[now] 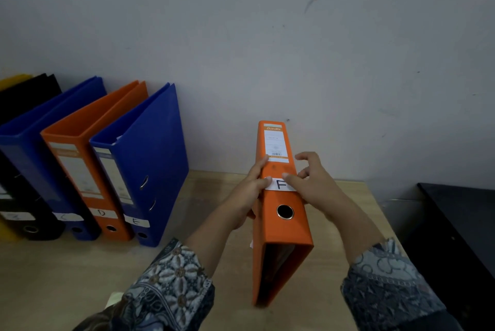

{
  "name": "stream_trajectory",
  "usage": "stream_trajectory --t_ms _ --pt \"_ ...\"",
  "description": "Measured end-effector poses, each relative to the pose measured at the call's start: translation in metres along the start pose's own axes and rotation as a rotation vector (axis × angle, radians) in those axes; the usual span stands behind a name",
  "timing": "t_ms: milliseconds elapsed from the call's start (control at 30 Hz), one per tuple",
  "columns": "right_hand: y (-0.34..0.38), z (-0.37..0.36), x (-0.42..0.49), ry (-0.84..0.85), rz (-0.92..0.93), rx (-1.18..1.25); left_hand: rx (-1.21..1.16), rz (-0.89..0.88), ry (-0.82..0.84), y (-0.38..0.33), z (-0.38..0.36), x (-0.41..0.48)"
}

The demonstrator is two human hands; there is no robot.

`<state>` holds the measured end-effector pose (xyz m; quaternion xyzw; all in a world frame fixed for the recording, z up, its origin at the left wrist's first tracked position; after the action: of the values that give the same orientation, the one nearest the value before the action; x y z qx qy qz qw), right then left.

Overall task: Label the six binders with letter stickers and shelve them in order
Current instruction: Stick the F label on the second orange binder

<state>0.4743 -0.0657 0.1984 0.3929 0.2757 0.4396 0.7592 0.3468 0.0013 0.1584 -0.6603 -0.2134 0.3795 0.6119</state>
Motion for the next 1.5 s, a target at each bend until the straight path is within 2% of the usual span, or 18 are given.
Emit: stream_trajectory --t_ms 167,300,533,800,1100,1167,1267,1500 --pt "-0.018 -0.028 -0.011 -0.189 -0.038 0.273 -0.011 -0.074 -0.033 0.0 -0.009 -0.001" --pt "-0.016 -0.029 -0.01 -0.208 -0.098 0.436 0.01 -0.115 -0.057 0.003 -0.009 -0.002" --pt "-0.015 -0.032 -0.011 -0.231 -0.104 0.51 0.001 -0.117 -0.078 0.001 -0.008 -0.008" --pt "-0.013 -0.037 -0.011 -0.096 -0.209 0.638 -0.181 -0.084 -0.112 -0.002 -0.004 -0.013" --pt "-0.01 -0.044 -0.01 0.014 -0.252 0.65 0.009 -0.052 -0.128 -0.002 0.003 -0.014" --pt "-0.008 -0.048 -0.01 0.053 -0.275 0.668 -0.053 0.026 -0.126 0.001 0.004 -0.016" --pt "-0.002 -0.053 -0.015 0.147 -0.299 0.673 -0.151 0.036 -0.124 0.005 0.006 -0.022" --pt "0.003 -0.066 -0.029 0.153 -0.235 0.598 -0.23 0.052 -0.106 0.008 0.023 -0.041"
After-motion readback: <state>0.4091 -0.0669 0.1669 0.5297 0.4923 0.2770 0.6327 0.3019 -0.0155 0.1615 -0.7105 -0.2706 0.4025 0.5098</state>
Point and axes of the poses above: each hand's wrist, its own x-axis towards the middle knuckle, its own z-axis out of the back of the hand, y = z × x, the point moved 2 cm from there along x, towards the middle knuckle, and after that the axes turned 2 degrees about x, right-handed, at the moved point
